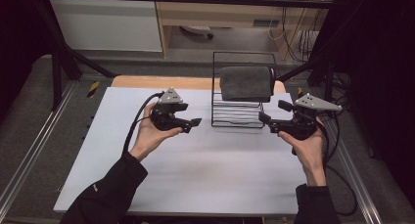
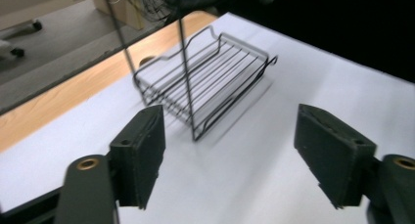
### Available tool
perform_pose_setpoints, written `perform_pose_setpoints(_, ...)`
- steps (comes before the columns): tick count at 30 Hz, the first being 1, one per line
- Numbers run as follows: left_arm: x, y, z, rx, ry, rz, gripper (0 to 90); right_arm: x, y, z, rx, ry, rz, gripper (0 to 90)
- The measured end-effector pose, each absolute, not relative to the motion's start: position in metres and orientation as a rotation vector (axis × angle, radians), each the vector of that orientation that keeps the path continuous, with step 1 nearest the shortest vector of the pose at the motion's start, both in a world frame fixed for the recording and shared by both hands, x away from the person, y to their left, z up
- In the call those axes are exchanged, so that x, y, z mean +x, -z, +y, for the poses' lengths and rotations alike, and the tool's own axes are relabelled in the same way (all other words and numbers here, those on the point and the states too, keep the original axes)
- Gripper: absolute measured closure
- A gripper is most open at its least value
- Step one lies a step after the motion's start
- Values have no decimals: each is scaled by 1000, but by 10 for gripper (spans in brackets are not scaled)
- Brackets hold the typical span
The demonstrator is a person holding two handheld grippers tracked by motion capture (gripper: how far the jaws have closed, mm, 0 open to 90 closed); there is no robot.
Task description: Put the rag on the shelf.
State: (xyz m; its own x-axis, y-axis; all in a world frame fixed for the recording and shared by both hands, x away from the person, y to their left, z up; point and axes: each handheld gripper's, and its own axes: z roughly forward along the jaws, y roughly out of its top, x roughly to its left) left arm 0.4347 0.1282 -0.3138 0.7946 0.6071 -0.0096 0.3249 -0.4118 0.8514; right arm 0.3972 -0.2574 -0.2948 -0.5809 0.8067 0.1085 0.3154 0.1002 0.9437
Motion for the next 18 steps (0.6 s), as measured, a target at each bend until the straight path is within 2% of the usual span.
perform_pose_setpoints(8, 419, 349, 165, 2016, -372, 756, 143, 388, 328, -255, 1115, -1527, 1990, 41)
perform_pose_setpoints(18, 398, 397, 206, 2035, -385, 852, 105, 379, 382, -248, 1167, -1495, 2125, 8)
